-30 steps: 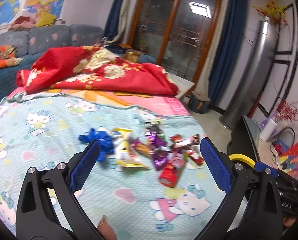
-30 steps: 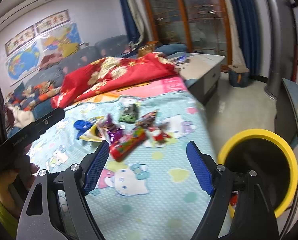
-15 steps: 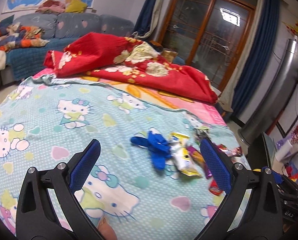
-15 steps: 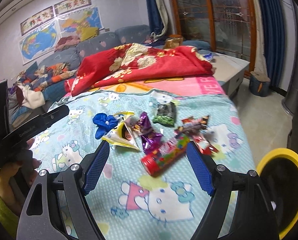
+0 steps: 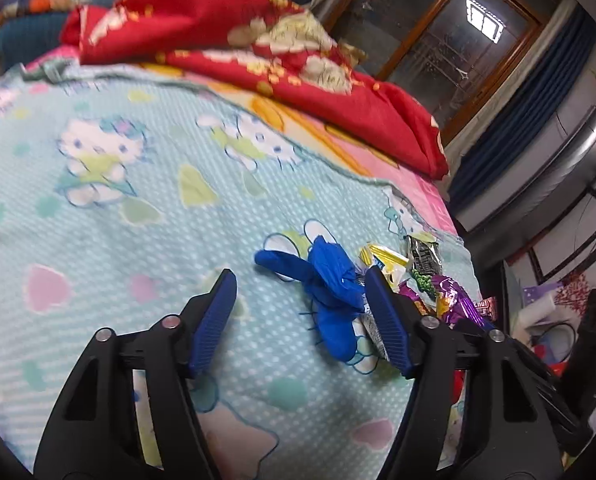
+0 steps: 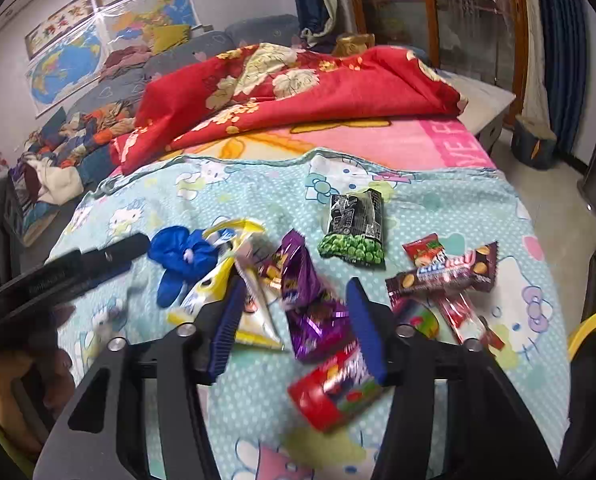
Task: Collect trash
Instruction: 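Grasp the blue glove with the left gripper while the right grasps a purple candy wrapper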
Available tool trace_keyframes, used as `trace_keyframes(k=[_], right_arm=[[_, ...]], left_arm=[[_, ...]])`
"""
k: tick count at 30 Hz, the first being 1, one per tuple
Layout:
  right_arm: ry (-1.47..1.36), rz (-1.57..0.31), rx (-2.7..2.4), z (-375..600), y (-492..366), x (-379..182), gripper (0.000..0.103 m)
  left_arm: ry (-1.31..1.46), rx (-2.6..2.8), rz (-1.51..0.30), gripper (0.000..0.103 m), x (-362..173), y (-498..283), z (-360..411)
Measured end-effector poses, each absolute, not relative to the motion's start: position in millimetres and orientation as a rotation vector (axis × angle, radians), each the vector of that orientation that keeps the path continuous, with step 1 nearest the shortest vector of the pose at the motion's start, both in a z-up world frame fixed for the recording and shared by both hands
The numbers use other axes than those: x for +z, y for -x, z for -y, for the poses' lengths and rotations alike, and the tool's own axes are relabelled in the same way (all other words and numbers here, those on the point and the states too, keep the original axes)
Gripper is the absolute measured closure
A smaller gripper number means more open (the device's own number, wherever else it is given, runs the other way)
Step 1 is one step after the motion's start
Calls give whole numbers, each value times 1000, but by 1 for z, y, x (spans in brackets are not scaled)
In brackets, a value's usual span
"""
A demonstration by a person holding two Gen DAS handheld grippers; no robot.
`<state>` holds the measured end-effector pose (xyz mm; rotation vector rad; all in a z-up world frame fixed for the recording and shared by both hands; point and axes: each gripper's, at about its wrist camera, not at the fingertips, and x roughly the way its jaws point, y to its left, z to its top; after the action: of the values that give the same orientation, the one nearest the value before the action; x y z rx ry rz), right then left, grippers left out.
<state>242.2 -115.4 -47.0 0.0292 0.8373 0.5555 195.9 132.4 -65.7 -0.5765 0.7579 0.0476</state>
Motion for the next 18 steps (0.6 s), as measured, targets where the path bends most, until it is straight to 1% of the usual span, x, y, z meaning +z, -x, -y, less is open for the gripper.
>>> trace_keyframes(k=[2,3,4,5,6,7,8,11,18], right_arm=[[-34,-858,545,113,-251,-53,67],[-34,-867,548,113,-254,-55,80],[-38,-875,547,113,-254,-58,83],[-50,-870,548,114,-253,-58,83],[-56,-868,552,115,-252,-58,84],[-61,-864,560,116,-247,-56,84],[-62,-858,566,115,-244,-55,84],[-61,-829,587,116,-230,-48,84],[-74,-808,638,116,-205,-37,84]], left_arm=[[605,33,-770,47,-72,-204,-133],[614,26,-775,50,-74,-207,-132],[626,21,-784,57,-78,-211,-132],[627,24,-794,66,-81,-214,-131],[628,22,-802,73,-84,-217,-131],[632,17,-808,85,-86,-219,-130],[633,13,-807,91,-87,-219,-130],[614,12,-797,98,-85,-214,-128],[595,35,-742,100,-69,-184,-136]])
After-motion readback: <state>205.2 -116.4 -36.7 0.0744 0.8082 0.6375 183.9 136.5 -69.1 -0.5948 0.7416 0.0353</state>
